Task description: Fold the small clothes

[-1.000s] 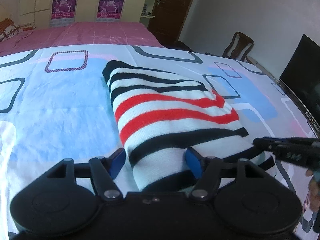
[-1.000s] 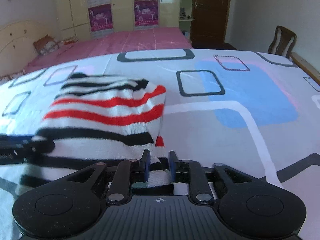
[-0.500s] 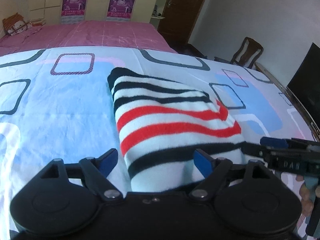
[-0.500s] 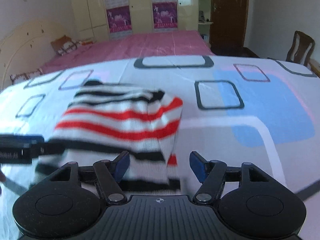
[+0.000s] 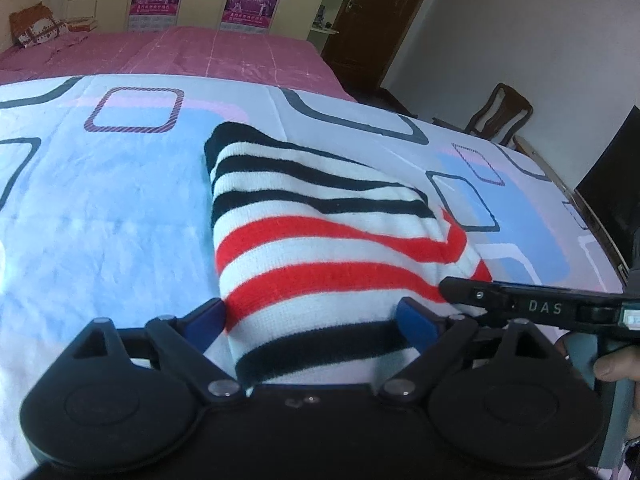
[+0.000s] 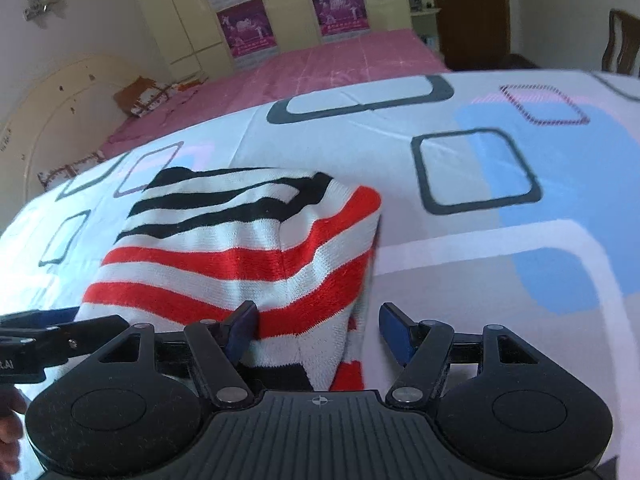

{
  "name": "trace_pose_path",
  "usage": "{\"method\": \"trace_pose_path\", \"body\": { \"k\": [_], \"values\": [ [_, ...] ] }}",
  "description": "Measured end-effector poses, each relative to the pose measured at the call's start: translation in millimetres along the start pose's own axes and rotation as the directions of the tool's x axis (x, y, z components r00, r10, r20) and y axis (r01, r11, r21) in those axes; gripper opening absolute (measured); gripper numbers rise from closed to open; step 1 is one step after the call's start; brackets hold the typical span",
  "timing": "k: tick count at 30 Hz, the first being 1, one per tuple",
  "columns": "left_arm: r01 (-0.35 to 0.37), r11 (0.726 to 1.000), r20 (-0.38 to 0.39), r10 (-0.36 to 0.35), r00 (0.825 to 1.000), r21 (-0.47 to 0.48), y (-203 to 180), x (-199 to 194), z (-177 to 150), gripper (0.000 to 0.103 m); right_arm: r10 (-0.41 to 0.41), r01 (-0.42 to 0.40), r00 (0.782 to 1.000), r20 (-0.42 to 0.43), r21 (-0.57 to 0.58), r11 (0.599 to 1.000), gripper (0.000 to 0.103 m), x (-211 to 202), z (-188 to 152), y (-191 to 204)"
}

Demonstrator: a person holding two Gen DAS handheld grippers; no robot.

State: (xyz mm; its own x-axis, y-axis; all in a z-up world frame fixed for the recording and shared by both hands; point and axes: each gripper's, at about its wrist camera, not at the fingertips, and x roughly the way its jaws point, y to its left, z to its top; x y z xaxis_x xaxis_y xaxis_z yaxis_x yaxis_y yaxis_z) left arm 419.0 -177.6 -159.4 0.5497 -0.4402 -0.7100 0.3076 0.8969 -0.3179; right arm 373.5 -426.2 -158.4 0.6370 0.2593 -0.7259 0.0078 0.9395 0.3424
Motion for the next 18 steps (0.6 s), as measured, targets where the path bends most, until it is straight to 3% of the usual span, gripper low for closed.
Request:
{"method": "trace_pose_path", "body": {
  "k": [7, 8, 13, 18],
  "values": [
    [0.003, 1.000, 0.003, -0.003, 1.000, -0.026, -3.1, 4.6, 0.3, 0.088, 0.063, -0.062, 0.998, -0.025, 0.050, 0.997, 0.065, 5.7, 2.0, -5.6],
    [0.002, 1.000, 0.004, -0.002, 1.000, -0.021, -4.4, 4.4, 0.1, 0.086, 0.072, -0.071, 0.997, -0.025, 0.048, 0.996, 0.058, 4.9, 2.1, -5.0],
    [0.002, 1.000, 0.012, -0.002, 1.000, -0.006, -6.1, 0.7, 0.1, 0.072, 0.071, -0.070, 0.997, -0.018, 0.048, 0.996, 0.052, 3.3, 0.8, -5.0],
    [-0.004, 1.000, 0.027, 0.004, 1.000, -0.008, -8.6, -1.9, 0.4, 0.058, 0.070, -0.070, 0.998, -0.002, 0.049, 0.996, 0.034, -0.8, 0.6, 1.1]
  ]
}}
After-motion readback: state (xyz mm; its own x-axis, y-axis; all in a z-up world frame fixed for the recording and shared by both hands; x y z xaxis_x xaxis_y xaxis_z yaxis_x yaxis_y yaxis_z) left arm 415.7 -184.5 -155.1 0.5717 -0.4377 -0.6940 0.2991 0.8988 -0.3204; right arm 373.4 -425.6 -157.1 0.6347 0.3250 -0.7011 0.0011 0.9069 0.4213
